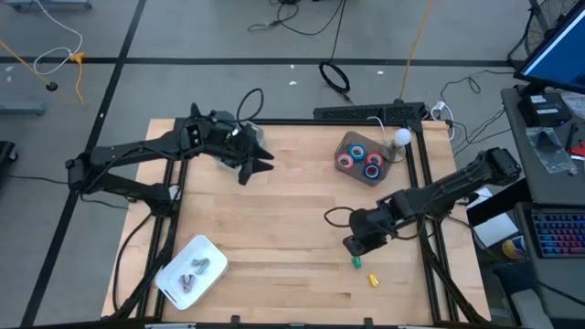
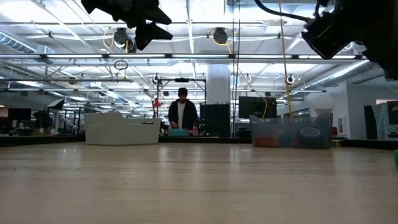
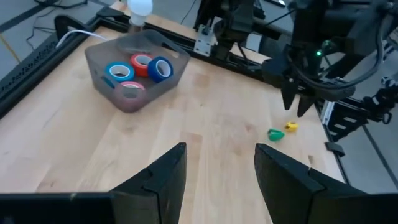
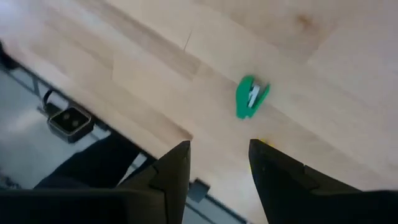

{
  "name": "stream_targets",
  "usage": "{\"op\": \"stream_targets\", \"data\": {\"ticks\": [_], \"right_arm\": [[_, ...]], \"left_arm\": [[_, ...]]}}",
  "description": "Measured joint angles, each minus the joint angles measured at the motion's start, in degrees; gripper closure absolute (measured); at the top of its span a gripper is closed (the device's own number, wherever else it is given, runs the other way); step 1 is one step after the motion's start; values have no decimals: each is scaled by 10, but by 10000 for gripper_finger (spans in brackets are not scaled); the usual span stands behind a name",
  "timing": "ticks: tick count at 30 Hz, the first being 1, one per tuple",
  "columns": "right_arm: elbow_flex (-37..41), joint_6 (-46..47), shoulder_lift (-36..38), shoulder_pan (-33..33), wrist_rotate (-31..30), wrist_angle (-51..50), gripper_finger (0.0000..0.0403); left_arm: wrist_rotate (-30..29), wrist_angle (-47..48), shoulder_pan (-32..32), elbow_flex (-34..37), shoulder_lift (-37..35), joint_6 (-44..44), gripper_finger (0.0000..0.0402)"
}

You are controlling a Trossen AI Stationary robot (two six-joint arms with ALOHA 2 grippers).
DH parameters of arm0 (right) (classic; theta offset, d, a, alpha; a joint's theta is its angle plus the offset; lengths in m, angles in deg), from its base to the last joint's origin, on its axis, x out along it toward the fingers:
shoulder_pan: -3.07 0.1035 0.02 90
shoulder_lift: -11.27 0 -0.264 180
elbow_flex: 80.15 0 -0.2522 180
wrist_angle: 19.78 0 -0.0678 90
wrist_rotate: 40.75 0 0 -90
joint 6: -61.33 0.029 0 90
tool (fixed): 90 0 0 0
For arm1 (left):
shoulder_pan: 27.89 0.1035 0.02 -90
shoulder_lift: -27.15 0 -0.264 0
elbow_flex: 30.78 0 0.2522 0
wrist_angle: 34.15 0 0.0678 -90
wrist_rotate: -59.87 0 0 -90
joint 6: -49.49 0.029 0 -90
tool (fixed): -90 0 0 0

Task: Pick and place Stapler, Stapler remover, tape
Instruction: Put the small green stapler into the gray bin

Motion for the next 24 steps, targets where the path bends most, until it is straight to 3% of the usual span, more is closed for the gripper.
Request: {"op": "stream_targets", "data": {"ticks": [7,15,24], "right_arm": [[29,66,-2,30,-4,9,248],[108,165,-3,60,-32,159,248],[139,206,-10,70,-50,224,248]], "left_arm": [[-4,0,0,0,0,-3,215],[-4,3,0,0,0,-2,215],[-4,5,0,0,0,-1,215]]}}
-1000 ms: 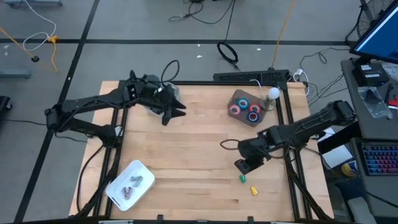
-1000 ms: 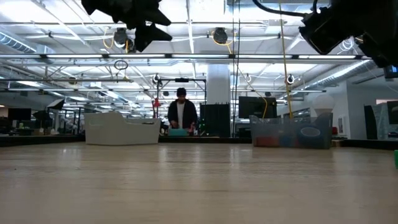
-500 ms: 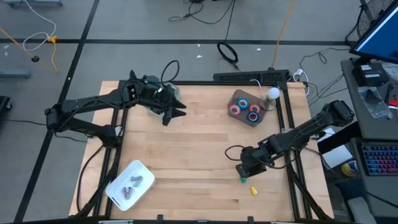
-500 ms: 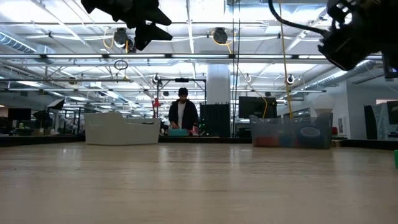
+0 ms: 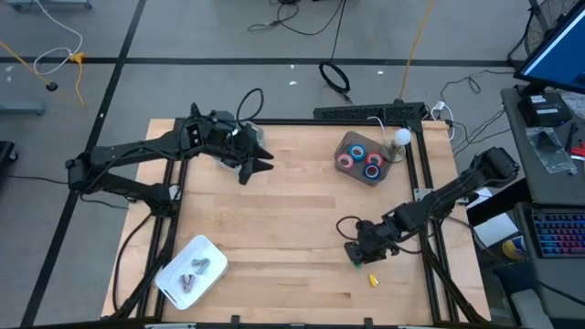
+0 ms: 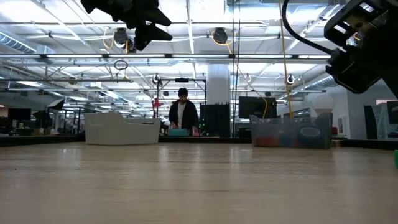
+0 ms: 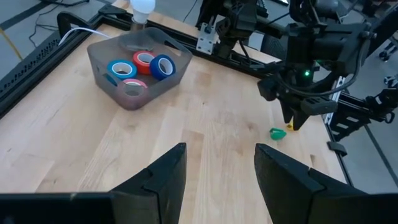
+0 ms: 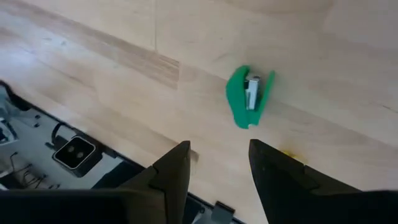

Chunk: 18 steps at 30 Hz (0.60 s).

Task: Pick and place Stapler, Stapler remover, tape
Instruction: Put the small green stapler into the gray bin

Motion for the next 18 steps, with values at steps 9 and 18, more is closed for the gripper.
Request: {"op": "stream_targets", "data": {"ticks": [9,18], "right_arm": [[0,-5,-47,1,3,10,248],[0,-12,-69,1,3,22,248]], "left_arm": [[0,0,0,0,0,6,215],[0,-1,0,0,0,10,215]]}}
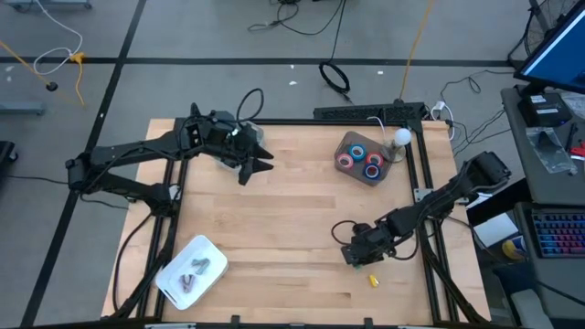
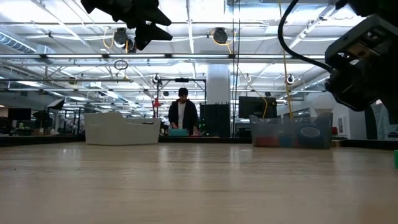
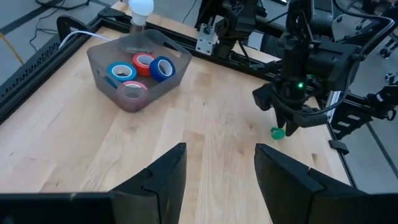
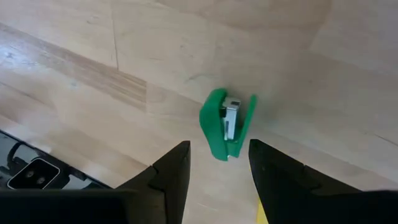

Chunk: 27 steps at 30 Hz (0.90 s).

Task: Pick and place Stapler, Stapler remover, tape
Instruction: Put the small green stapler into the gray bin

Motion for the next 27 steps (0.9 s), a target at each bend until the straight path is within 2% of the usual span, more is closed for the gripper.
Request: {"op": "stream_targets", "data": {"ticks": [6,14,24,27], "right_arm": [[0,-12,-26,0,1,26,248],[-2,-20,-32,0,-19,3,255],[-2,-56,-31,0,-31,-14,345],[-2,-80,-29,-1,-31,-13,361]], "left_arm": [[0,-1,0,0,0,1,215],[0,-2,0,0,0,0,215],[0,-2,0,0,0,-3,215],[0,-2,0,0,0,-3,215]]}}
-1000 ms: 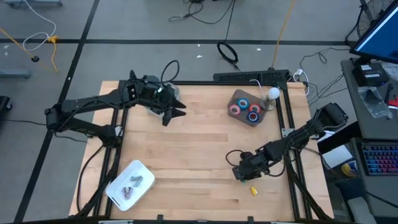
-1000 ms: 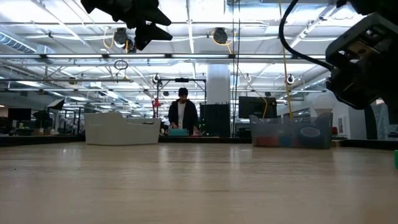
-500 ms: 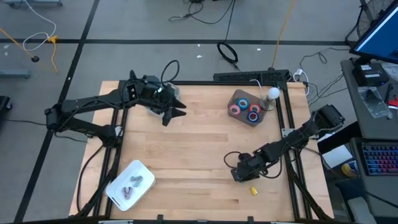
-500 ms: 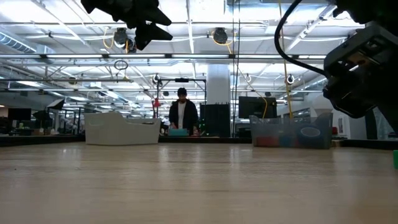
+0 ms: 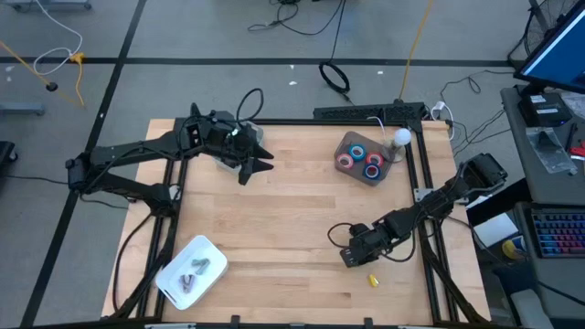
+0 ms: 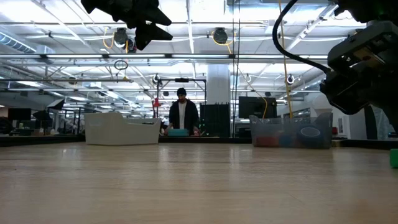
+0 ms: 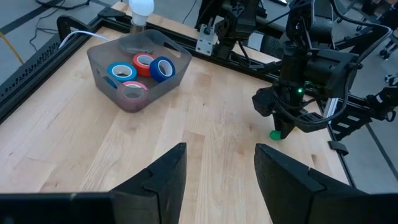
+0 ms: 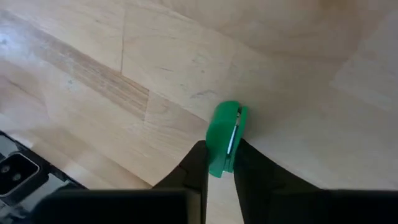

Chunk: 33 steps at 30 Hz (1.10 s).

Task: Pick and place Stapler, Stapler remover, tape
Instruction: Put the small green stapler into the gray bin

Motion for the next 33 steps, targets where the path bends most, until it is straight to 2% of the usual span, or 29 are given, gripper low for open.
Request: {"op": "stream_targets", "data": {"ticks": [6,11,14,20,26,28,33], "right_arm": [[3,-50,22,-12,-14,-7,357],[3,-130,75,-42,-44,9,356],[3,-191,113,-68,-74,34,357],[2,-322,177,-134,-120,144,358],[2,-446,191,-196,-117,314,358],[1,-483,191,-211,-106,368,358],[1,-546,191,-231,-103,414,358]], "left_arm": [[0,0,0,0,0,-14,215],[0,0,-4,0,0,-42,215],[1,0,-15,0,0,-52,215],[1,-17,-52,0,0,-39,215],[1,-123,-100,0,15,-11,215],[3,-185,-115,-2,33,-11,215],[3,-280,-141,-1,78,-18,215]]}}
